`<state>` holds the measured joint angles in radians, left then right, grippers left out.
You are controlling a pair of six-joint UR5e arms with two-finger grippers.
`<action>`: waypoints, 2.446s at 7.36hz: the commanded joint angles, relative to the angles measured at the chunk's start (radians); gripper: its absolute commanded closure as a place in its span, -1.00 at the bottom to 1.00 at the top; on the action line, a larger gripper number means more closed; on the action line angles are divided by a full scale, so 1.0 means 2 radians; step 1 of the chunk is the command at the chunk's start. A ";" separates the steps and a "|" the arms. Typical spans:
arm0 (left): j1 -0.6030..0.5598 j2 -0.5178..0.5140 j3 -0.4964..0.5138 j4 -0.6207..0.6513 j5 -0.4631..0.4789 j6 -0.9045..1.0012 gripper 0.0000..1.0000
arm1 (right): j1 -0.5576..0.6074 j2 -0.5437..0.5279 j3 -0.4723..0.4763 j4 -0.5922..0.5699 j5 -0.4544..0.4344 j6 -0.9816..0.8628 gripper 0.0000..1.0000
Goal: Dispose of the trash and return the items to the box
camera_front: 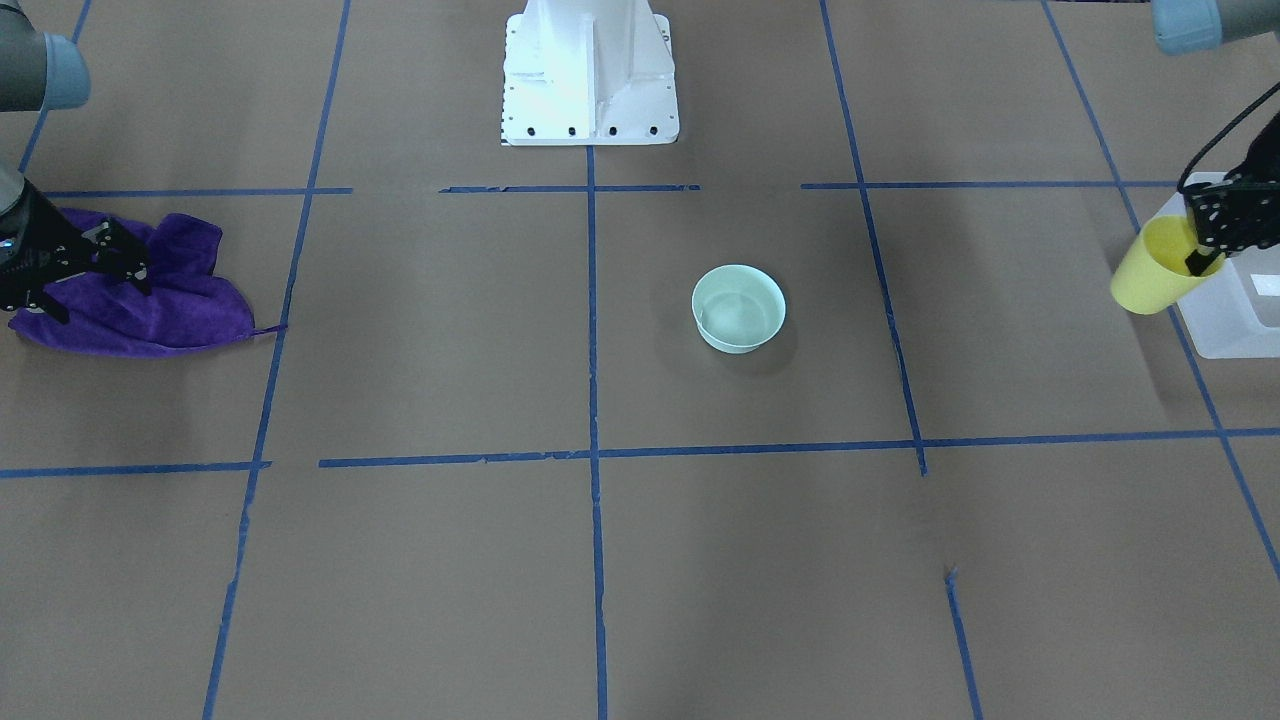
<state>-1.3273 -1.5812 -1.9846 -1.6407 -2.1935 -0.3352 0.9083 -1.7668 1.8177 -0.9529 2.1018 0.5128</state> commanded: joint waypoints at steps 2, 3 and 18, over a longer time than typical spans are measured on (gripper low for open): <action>-0.070 -0.055 0.044 0.070 0.026 0.124 1.00 | -0.023 -0.023 -0.002 0.000 0.001 -0.003 -1.00; -0.085 -0.052 0.067 0.068 0.026 0.156 1.00 | -0.032 -0.031 -0.004 0.000 0.000 -0.003 -1.00; -0.146 -0.001 0.254 -0.107 0.024 0.293 1.00 | -0.009 -0.024 -0.010 0.001 0.008 -0.009 1.00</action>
<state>-1.6195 -1.5996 -1.4893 -1.8147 -2.1460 0.2530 0.8557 -1.8116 1.7777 -0.9502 2.1068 0.4956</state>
